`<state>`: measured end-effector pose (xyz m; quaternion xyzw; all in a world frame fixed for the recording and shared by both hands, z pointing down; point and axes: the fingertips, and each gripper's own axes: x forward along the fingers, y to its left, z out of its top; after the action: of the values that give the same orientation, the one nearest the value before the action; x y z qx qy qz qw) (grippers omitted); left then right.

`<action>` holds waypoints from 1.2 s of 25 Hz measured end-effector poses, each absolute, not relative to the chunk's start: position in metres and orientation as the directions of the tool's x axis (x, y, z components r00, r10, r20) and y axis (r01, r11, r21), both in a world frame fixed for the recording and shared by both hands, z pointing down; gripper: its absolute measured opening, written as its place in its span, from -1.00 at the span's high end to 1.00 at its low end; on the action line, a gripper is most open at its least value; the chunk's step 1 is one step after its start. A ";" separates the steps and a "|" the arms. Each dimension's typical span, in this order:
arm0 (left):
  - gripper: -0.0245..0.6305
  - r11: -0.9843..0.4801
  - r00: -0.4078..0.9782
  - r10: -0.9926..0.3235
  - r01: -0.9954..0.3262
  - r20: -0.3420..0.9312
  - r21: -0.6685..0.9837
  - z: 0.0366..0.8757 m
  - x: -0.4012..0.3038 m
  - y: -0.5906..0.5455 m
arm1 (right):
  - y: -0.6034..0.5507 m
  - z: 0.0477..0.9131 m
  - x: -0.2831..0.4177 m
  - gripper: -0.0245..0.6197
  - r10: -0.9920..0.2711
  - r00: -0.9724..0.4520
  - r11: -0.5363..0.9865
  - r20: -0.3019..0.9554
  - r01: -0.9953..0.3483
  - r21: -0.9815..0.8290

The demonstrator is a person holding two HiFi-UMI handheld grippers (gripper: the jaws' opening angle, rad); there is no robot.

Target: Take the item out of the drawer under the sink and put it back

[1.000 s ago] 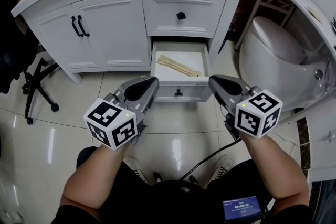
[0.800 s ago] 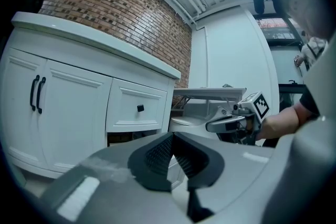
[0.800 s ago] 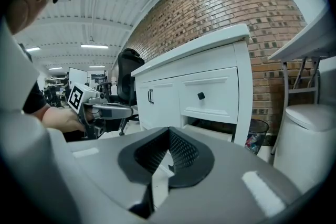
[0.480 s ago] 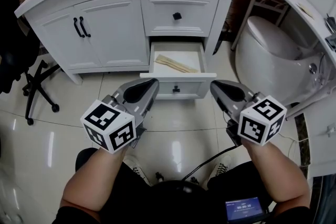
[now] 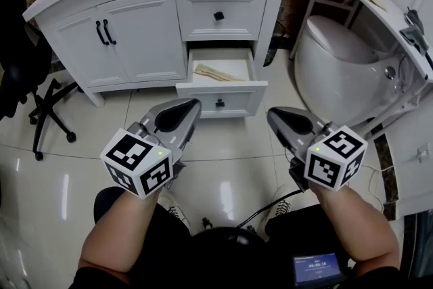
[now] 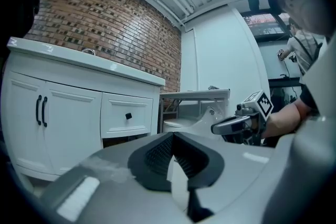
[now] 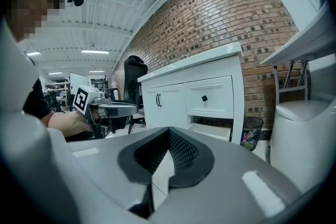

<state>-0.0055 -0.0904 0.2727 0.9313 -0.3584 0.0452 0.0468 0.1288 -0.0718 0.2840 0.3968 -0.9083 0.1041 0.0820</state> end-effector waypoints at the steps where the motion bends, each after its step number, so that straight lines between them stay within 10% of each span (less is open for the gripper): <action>1: 0.91 -0.732 0.731 -0.672 -0.680 0.120 0.046 0.273 -0.006 -0.091 | -0.071 0.282 0.130 0.90 -0.709 -0.668 0.662 0.224 -0.741 -0.116; 30: 0.91 -0.714 0.713 -0.684 -0.698 0.154 0.060 0.285 -0.012 -0.091 | -0.072 0.287 0.122 0.90 -0.670 -0.701 0.691 0.244 -0.709 -0.139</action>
<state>-0.0121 -0.0906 0.2852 0.9237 -0.3740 0.0602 0.0569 0.1224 -0.0724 0.2866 0.3765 -0.9155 0.1118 0.0871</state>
